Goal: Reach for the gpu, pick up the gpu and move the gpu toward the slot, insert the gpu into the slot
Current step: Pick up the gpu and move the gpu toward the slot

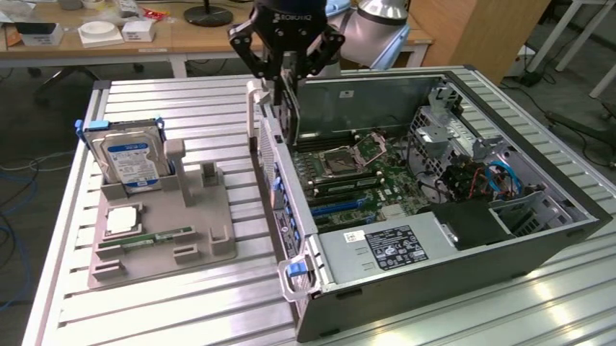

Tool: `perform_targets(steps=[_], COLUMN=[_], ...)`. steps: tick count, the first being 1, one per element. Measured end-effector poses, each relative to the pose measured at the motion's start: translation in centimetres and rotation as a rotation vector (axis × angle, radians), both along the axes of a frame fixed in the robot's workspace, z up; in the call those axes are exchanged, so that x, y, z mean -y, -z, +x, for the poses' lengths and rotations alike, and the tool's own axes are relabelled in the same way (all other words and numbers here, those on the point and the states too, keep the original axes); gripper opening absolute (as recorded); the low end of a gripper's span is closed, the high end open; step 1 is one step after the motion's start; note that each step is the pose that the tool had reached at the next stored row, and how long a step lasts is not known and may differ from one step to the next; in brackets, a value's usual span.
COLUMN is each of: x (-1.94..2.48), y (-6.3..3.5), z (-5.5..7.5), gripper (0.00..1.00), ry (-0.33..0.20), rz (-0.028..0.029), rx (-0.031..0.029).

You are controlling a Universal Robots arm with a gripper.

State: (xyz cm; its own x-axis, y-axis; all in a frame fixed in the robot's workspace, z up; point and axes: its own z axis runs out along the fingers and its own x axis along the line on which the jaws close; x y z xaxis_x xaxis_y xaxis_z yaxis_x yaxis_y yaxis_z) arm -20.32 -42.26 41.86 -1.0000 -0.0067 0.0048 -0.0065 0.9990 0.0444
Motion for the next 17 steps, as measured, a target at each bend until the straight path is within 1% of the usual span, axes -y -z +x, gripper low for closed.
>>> perform_targets(steps=[4, 8, 9, 17], x=[0.00, 0.00, 0.00, 0.00], y=[0.00, 0.01, 0.01, 0.02], z=[1.2, 3.0, 3.9, 7.1], gripper=[0.26, 0.26, 0.26, 0.26], ry=[0.002, 0.002, 0.002, 0.002], rz=[0.0000, 0.0000, 0.0000, 0.0000], rx=[0.0001, 0.0001, 0.0001, 0.0000])
